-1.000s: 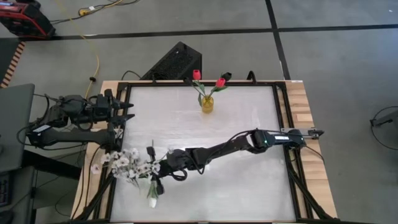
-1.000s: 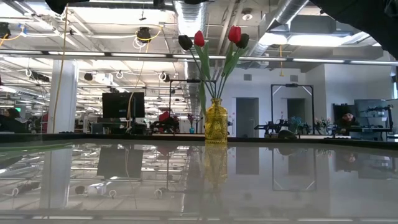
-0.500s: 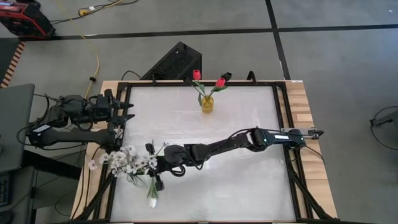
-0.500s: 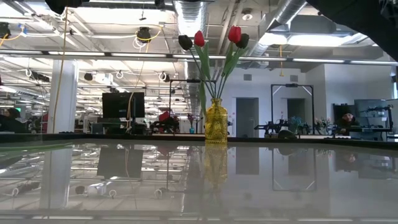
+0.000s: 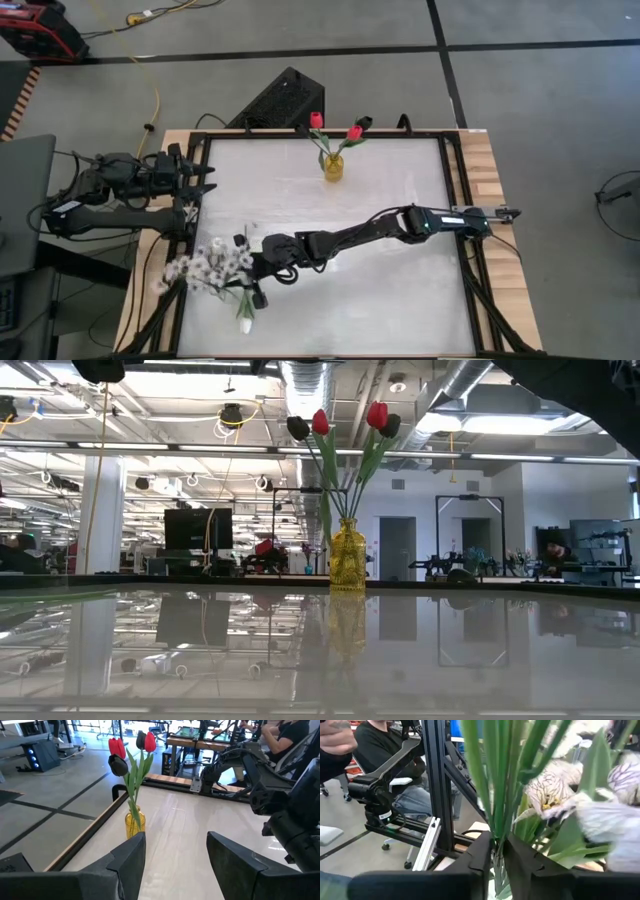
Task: Sort flowers into vase by color
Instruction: Put the white flowers into the transparent vase, then put the white flower into the transparent vase
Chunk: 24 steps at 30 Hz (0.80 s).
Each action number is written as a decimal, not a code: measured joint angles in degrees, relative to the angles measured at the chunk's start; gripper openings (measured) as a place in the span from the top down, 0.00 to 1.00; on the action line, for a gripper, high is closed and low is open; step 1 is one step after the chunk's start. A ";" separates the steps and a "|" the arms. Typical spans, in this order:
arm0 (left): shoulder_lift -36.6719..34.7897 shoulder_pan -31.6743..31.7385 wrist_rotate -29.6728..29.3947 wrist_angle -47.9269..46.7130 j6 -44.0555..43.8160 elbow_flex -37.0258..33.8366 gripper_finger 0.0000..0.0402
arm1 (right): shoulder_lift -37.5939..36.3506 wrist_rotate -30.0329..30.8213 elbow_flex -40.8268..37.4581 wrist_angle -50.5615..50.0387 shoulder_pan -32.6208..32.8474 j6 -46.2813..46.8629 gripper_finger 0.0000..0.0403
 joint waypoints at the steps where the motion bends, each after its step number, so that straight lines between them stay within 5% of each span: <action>1: 0.00 0.00 0.00 0.00 -0.01 0.00 0.51 | 0.00 0.00 0.00 -0.45 -0.08 0.04 0.78; 14: 0.00 0.02 -0.02 -0.72 -0.01 0.00 0.51 | -2.80 -3.80 3.85 -20.69 -2.10 1.51 0.42; 24: -0.02 0.02 -0.02 -3.23 0.20 0.00 0.51 | -8.87 -7.76 3.98 -39.21 -3.92 -2.45 0.38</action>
